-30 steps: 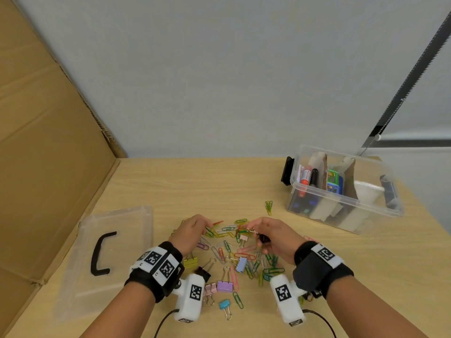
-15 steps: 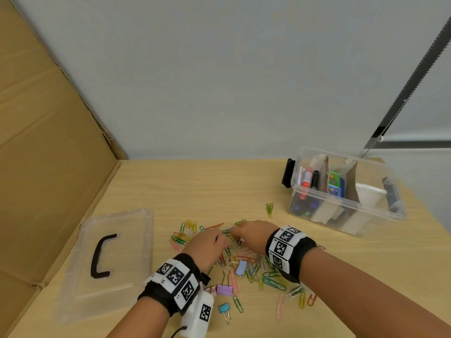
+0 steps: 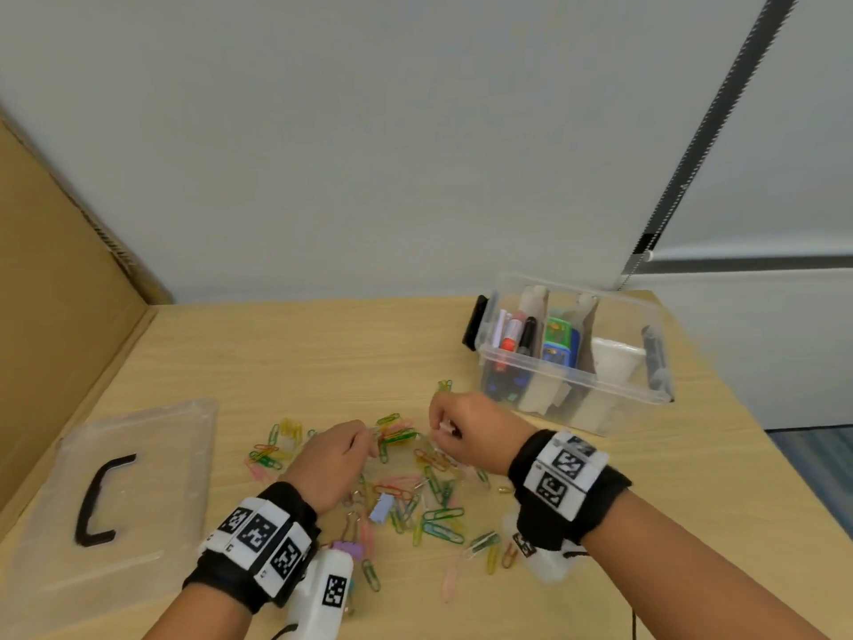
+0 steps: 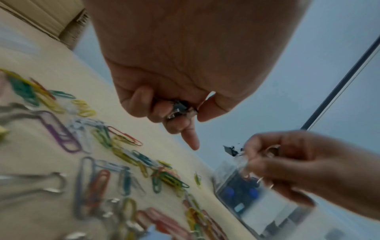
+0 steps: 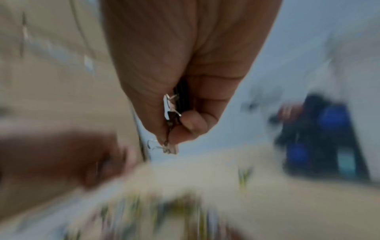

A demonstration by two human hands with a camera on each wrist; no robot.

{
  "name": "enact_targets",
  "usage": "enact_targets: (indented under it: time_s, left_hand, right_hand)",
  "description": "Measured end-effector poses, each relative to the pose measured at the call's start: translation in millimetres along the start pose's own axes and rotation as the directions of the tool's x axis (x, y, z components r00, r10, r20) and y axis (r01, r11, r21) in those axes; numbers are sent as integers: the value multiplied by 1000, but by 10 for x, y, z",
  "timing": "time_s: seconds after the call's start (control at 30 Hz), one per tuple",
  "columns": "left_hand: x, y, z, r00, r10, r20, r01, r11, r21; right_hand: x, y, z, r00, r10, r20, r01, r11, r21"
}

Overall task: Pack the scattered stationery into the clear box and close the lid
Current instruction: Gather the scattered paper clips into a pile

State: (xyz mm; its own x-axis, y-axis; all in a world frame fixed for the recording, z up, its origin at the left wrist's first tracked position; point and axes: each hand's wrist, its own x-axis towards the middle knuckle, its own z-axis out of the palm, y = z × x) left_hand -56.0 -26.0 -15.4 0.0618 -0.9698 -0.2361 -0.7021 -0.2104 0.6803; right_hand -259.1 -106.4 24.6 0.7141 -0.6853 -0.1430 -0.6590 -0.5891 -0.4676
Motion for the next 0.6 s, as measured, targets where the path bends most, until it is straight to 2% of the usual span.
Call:
enact_targets:
  time_s: [0.07, 0.13, 0.2, 0.27, 0.33, 0.4, 0.53, 0.6]
  left_hand:
    - [20, 164, 61, 1000, 30, -6, -30, 1000, -7]
    - [41, 347, 119, 999, 52, -16, -52, 999, -5]
    - [80, 521, 175, 998, 61, -25, -62, 998, -12]
    - [138, 652, 246, 997, 72, -36, -73, 997, -39]
    - [186, 776, 329, 996, 77, -47, -79, 995, -59]
    - [199, 919, 409, 995, 79, -61, -83, 995, -63]
    - [153, 1160, 540, 993, 92, -81, -97, 993, -65]
    - [114, 1229, 603, 991, 104, -84, -109, 992, -61]
  right_hand:
    - [-212, 96, -448, 989, -20, -147, 22, 1000, 13]
    - [-424, 296, -920, 951, -3, -309, 7, 1000, 9]
    - [-576, 602, -1338, 884, 66, -462, -80, 997, -11]
    - [-625, 984, -1611, 827, 177, -534, -223, 975, -22]
    - [-562, 1351, -1709, 807, 292, -513, -350, 937, -18]
    - [-438, 1629, -1670, 815, 372, -443, -423, 906, -17]
    - [-248, 1849, -1555, 860, 446, -250, -472, 880, -56]
    - [-234, 1826, -1583, 879, 461, -122, -466, 885, -18]
